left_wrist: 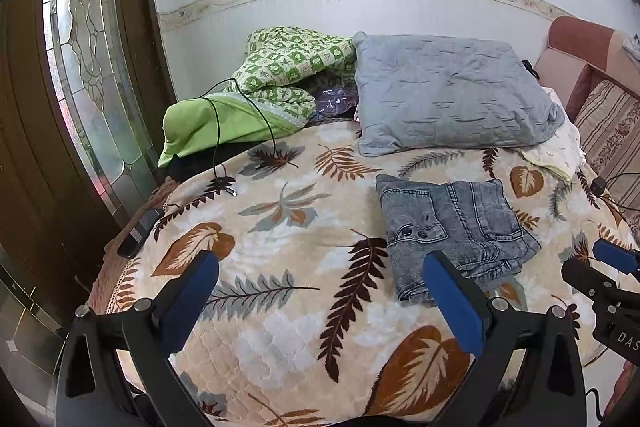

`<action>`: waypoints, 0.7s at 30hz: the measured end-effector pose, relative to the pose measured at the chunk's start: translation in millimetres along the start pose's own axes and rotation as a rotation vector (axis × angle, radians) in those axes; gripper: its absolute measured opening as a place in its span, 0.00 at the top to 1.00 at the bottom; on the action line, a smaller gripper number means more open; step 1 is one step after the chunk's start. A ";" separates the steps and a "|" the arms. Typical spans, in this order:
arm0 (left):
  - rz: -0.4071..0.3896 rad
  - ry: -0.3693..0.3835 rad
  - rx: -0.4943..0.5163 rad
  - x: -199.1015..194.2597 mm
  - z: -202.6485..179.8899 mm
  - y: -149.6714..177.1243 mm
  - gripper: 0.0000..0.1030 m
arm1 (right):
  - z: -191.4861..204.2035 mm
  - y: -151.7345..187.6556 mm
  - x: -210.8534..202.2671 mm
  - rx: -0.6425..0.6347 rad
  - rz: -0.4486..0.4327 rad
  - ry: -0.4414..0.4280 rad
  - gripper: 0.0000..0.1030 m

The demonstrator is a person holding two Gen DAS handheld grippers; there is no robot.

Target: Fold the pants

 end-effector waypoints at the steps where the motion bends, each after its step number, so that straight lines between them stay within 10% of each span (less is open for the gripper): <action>1: 0.000 0.000 -0.002 -0.2 1.1 0.0 0.01 | 2.0 0.2 0.4 -0.005 0.002 0.000 0.32; 21: -0.038 0.017 -0.050 -11.7 31.2 5.5 0.01 | 32.1 -3.5 -6.3 -0.067 0.002 0.007 0.32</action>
Point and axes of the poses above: each gripper's, at about its wrist camera, not at the fingertips, and x roughly the way its jaws point, z to its left, y to its underside, the point moved 3 cm from there along x, roughly the way its jaws point, and after that the axes turned 8 degrees about y, right-handed, at the moved point
